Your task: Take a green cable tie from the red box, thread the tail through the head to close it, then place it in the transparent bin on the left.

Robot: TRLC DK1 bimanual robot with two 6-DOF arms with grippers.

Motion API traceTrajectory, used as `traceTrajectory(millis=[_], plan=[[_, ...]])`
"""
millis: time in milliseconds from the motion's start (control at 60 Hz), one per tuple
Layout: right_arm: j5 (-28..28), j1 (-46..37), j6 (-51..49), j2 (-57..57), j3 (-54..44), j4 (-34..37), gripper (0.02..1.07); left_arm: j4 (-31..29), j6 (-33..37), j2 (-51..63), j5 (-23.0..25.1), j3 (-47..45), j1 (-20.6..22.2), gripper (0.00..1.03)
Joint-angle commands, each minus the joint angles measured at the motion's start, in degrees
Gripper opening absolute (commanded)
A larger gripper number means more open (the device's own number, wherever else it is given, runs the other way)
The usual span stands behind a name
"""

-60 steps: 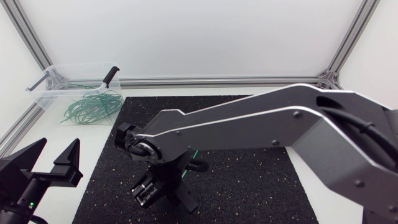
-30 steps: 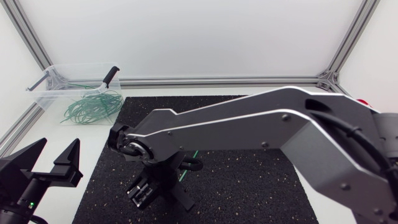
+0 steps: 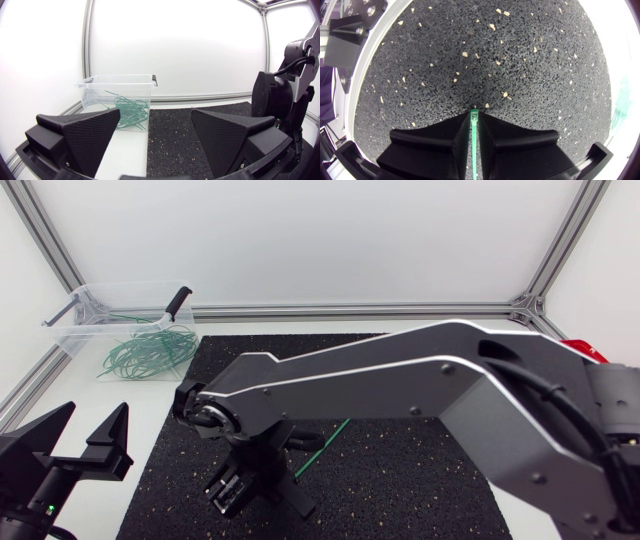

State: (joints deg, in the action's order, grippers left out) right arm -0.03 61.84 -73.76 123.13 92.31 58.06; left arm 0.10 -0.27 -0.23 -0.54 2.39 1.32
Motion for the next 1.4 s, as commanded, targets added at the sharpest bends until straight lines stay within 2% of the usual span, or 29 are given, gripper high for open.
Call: traceTrajectory(millis=[0,433,583,700,817,1017,1383], plan=[[-0.9,0.5,-0.4,-0.2,2.3,2.4,0.12,-1.5,-1.3,-0.4,-0.2,-2.1,0.8,0.99],[-5.9,-4.9,4.0,-8.5,14.4,16.1,0.12,-1.2,-2.4,-0.6,-0.2,-2.2,2.5,0.99],[-8.8,-8.7,5.1,-9.1,21.7,21.0,0.12,2.1,-1.8,-0.6,-0.2,-2.3,2.5,0.99],[-11.7,-10.9,6.0,-8.3,29.0,25.1,0.12,2.1,-1.8,-0.6,0.3,-0.5,2.4,0.96],[-12.1,-12.0,7.2,-8.2,32.7,25.6,0.12,2.0,-1.8,-0.6,3.6,0.8,2.0,0.95],[-13.8,-13.4,10.1,-8.1,34.4,24.8,0.12,2.7,-2.0,-0.1,5.4,3.8,1.9,0.9],[-12.4,-22.8,9.9,-0.3,47.8,23.9,0.11,8.2,-1.8,16.1,6.2,10.0,2.3,0.9]])
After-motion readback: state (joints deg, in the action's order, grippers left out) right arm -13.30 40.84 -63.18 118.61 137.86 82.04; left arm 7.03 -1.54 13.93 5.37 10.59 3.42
